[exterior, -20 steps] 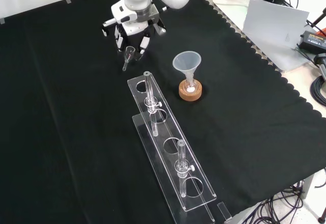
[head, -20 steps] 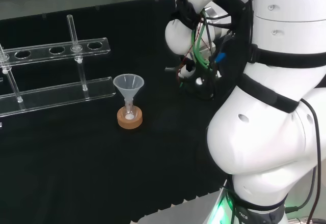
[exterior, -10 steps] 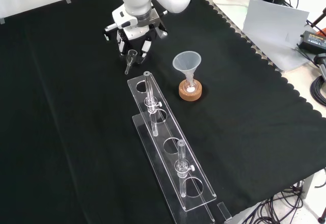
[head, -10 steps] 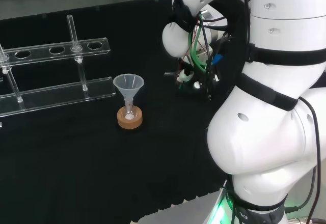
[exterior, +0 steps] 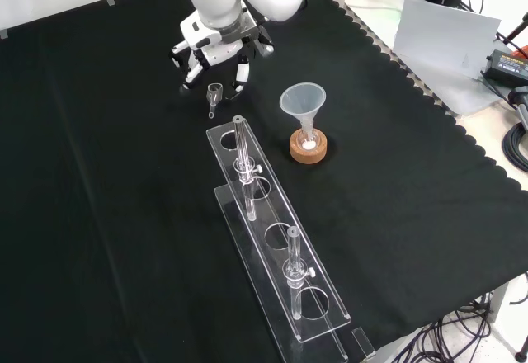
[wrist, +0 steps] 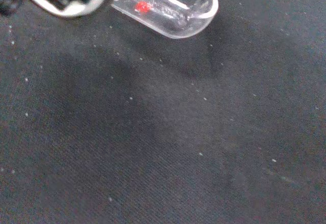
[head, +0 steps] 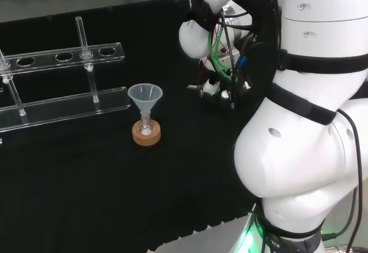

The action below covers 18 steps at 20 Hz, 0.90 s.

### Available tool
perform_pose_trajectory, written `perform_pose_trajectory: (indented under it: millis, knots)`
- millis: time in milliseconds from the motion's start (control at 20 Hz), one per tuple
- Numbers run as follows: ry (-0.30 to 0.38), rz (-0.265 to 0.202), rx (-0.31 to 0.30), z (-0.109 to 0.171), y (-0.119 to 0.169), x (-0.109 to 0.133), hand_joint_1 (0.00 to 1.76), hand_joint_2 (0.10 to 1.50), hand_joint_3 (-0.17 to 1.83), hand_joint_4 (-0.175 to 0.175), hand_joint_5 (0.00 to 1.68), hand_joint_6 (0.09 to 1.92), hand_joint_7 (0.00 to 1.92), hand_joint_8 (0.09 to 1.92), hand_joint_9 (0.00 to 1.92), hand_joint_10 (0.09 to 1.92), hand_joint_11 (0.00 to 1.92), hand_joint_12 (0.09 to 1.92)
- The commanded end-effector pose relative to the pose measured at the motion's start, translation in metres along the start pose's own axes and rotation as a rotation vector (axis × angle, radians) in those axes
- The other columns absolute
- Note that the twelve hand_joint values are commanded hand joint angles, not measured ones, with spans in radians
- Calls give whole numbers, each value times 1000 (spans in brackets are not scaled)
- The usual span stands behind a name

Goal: Put the weighing funnel back on the table.

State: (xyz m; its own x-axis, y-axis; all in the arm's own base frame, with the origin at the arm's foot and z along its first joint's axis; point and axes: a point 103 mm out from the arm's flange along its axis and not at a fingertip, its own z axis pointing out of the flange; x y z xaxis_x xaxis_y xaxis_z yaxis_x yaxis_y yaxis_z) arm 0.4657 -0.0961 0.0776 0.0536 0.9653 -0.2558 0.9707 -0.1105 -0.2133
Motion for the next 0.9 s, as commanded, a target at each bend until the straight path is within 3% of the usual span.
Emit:
perform_pose_trajectory:
  millis: [50, 350, 550, 900]
  knots:
    - [-49, -21, 53, -24, -9, -5, 788, 553, 616, 30, 211, 87, 897, 87, 874, 87, 0, 1377]
    - [-62, -56, 22, -52, -21, -5, 747, 557, 601, 32, 160, 87, 811, 87, 825, 87, 0, 1364]
    - [-73, -49, 9, -78, -24, -4, 694, 570, 570, 33, 171, 87, 789, 87, 798, 87, 0, 1349]
    - [-66, -88, -120, -136, -38, -12, 626, 613, 482, 35, 212, 87, 767, 87, 780, 87, 0, 1331]
